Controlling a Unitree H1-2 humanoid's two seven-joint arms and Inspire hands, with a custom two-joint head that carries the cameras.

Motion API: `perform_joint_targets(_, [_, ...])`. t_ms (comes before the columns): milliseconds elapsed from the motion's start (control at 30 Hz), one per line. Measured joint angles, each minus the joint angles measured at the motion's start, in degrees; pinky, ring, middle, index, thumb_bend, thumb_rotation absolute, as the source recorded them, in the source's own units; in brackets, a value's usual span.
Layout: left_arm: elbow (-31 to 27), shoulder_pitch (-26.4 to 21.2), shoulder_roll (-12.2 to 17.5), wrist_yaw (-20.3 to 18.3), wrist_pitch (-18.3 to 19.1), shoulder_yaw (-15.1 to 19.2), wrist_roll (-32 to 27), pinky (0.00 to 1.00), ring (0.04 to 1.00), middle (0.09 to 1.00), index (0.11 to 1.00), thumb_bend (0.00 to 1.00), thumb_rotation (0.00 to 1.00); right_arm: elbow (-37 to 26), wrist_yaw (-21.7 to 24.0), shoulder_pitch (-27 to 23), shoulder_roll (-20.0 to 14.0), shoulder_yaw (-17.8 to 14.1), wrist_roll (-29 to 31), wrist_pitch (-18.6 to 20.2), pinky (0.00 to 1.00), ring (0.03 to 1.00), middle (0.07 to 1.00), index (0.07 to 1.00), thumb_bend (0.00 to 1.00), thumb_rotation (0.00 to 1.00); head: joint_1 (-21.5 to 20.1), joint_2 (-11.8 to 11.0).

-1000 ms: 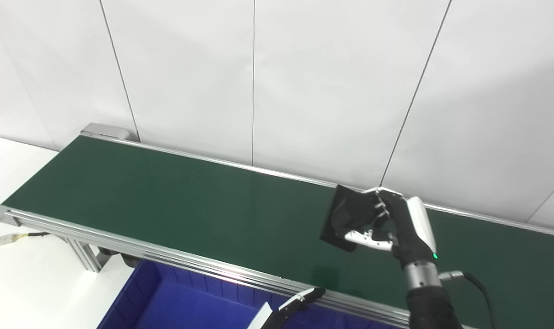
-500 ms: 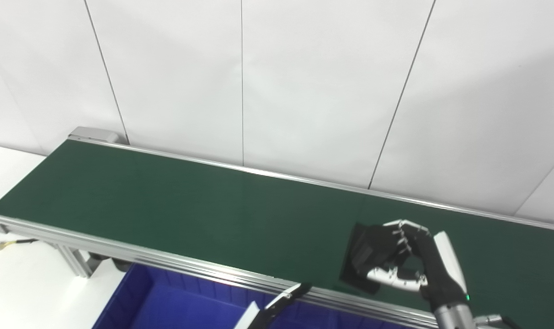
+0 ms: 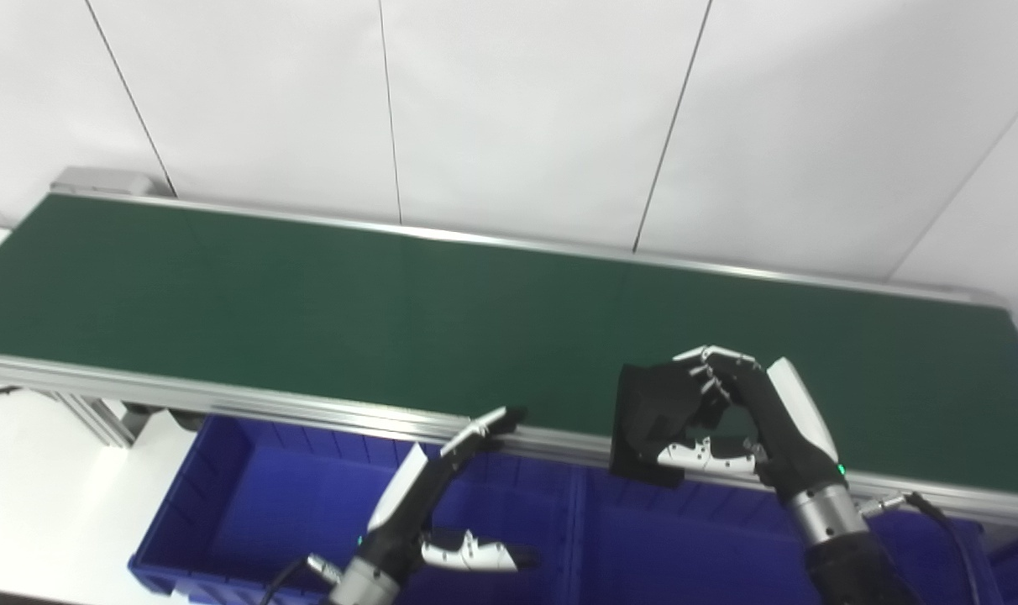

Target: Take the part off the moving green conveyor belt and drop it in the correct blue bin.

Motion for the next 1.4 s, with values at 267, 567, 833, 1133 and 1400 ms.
perform_joint_targets(267, [-1.22, 0.03, -0.44, -2.54, 0.56, 2.11, -1.05, 0.79, 0.859, 0.889, 0.882, 0.90, 0.39, -0.02, 0.12, 2.11, -0.63, -0.05, 0.09, 0.11, 0.32, 0.367, 0.499, 0.573, 0.50, 0.00, -1.84, 2.99])
perform_joint_targets(567, [-2.89, 0.39, -0.57, -3.83, 1.73, 2.96, -0.94, 0.79, 0.862, 0.886, 0.879, 0.90, 0.41, 0.12, 1.09, 4.25, -2.18, 0.14, -1.30, 0.34, 0.32, 0.363, 0.497, 0.576, 0.50, 0.00, -3.51, 3.25])
perform_joint_targets(833, [-3.18, 0.79, -0.57, -4.46, 2.16, 3.70, -0.92, 0.77, 0.855, 0.885, 0.879, 0.91, 0.42, 1.03, 2.61, 5.30, -3.71, 0.54, -1.77, 0.38, 0.33, 0.370, 0.498, 0.578, 0.50, 0.00, -4.04, 3.34])
perform_joint_targets(1133, [-3.36, 0.84, -0.61, -4.88, 2.30, 4.37, -0.91, 0.76, 0.851, 0.886, 0.881, 0.91, 0.42, 4.56, 6.73, 5.08, -6.26, 4.09, -6.94, 1.64, 0.34, 0.371, 0.501, 0.569, 0.50, 0.00, -4.57, 3.16])
perform_joint_targets(1400, [-3.38, 0.90, -0.60, -4.91, 2.30, 4.70, -0.02, 0.78, 0.854, 0.883, 0.882, 0.91, 0.43, 7.76, 11.45, 2.51, -9.27, 9.76, -14.68, 3.53, 0.38, 0.377, 0.492, 0.570, 0.50, 0.00, -5.27, 3.08])
